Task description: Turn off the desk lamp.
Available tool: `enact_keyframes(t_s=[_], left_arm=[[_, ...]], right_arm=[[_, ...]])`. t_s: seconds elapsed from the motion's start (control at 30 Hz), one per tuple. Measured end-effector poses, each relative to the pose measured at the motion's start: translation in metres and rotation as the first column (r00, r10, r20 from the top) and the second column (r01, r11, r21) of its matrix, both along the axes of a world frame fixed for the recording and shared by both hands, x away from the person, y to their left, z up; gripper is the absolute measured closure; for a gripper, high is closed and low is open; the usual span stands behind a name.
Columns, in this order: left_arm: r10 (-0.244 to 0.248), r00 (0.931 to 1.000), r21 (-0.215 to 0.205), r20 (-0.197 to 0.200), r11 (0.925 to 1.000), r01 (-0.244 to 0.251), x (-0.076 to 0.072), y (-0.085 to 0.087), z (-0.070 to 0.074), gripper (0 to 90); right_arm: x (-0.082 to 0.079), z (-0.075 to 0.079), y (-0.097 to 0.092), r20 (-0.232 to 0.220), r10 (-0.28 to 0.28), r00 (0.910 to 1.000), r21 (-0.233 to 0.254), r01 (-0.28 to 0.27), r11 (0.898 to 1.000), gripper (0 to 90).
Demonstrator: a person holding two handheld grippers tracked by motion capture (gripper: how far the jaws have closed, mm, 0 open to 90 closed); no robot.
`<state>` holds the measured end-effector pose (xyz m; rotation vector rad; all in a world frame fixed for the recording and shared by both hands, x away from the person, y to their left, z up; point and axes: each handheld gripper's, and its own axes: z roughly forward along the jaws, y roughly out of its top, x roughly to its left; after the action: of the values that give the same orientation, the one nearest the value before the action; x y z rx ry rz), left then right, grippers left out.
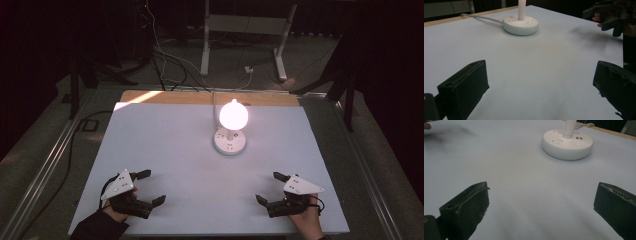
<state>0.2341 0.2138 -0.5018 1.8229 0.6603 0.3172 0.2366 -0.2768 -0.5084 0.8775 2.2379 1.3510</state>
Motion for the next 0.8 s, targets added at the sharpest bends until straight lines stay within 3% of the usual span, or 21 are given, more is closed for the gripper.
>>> enact_keyframes(t_s=[0.17,0.27,0.6,0.8], left_arm=[[-0.002,1.0,-0.008,0.004,1.0,0.002,-0.0005,0.0014,0.0014,0.6],[-0.01,1.0,0.006,0.0,0.9999,0.01,-0.0006,0.0003,0.0011,0.6],[-0.011,0.9999,-0.006,0.006,0.9999,0.011,-0.0015,0.0004,0.0018,0.6],[-0.016,0.9999,-0.003,0.006,0.9999,0.016,-0.002,-0.0001,0.0021,0.6]], right_arm=[[-0.0013,0.0031,0.0021,-0.015,0.015,0.9998,-0.024,-0.015,1.0,0.0],[-0.0027,0.0045,0.0034,-0.024,0.023,0.9994,-0.02,-0.023,1.0,0.0],[-0.0029,0.007,0.003,-0.032,0.019,0.9993,0.002,-0.019,1.0,0.0],[-0.0046,0.0063,0.0089,-0.054,0.046,0.9975,-0.034,-0.048,0.998,0.0]])
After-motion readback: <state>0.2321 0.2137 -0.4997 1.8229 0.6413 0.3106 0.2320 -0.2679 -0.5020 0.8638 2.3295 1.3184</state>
